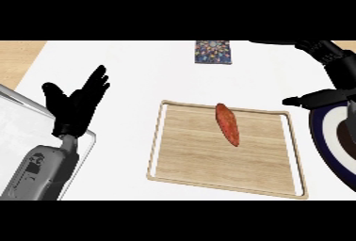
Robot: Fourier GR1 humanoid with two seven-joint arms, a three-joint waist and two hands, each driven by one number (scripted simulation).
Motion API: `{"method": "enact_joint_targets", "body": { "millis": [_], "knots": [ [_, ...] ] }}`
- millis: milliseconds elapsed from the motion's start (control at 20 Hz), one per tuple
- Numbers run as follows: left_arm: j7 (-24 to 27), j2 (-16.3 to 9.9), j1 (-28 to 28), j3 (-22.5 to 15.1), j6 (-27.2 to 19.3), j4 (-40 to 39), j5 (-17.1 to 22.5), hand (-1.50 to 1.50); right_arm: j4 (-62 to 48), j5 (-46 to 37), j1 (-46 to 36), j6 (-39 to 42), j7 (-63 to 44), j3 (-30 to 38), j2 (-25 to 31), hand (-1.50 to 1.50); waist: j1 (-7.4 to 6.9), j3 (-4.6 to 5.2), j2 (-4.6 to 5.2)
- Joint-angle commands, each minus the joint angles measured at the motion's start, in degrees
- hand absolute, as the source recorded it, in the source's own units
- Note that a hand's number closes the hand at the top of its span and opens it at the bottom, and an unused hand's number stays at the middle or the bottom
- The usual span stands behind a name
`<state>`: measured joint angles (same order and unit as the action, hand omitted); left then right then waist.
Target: Pick the sweet potato from the tray and place it in the plate
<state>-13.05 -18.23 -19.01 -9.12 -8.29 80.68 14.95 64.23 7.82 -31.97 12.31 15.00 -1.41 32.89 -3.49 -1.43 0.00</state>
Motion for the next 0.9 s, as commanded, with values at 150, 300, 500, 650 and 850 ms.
{"method": "enact_joint_targets", "body": {
  "millis": [150,300,500,650,850],
  "knots": [
    [-3.1,4.0,9.8,-3.0,0.3,-2.5,1.3,0.00,-0.5,-8.1,-4.5,10.8,-4.1,-9.6,6.6,-1.50,-0.45,1.59,0.29],
    [-1.2,4.7,11.9,-2.7,0.2,-2.2,0.8,0.00,0.7,-10.6,-5.8,11.6,-6.3,-12.5,5.9,-1.50,0.17,1.60,0.09],
    [1.5,4.9,15.7,-3.0,-0.4,-1.7,-0.8,0.00,2.2,-15.3,-9.0,11.9,-13.2,-17.7,1.8,-1.50,1.76,1.53,-0.02],
    [-0.1,2.8,16.5,-0.6,2.0,0.1,1.0,0.00,1.2,-17.0,-11.4,12.7,-16.3,-17.5,-1.7,-1.50,2.54,1.45,0.04],
    [3.3,7.2,22.3,-4.2,-0.8,2.7,-2.1,0.00,3.8,-22.7,-7.9,6.2,-19.7,-19.5,-8.3,-1.50,2.75,1.44,-0.05]
  ]
}}
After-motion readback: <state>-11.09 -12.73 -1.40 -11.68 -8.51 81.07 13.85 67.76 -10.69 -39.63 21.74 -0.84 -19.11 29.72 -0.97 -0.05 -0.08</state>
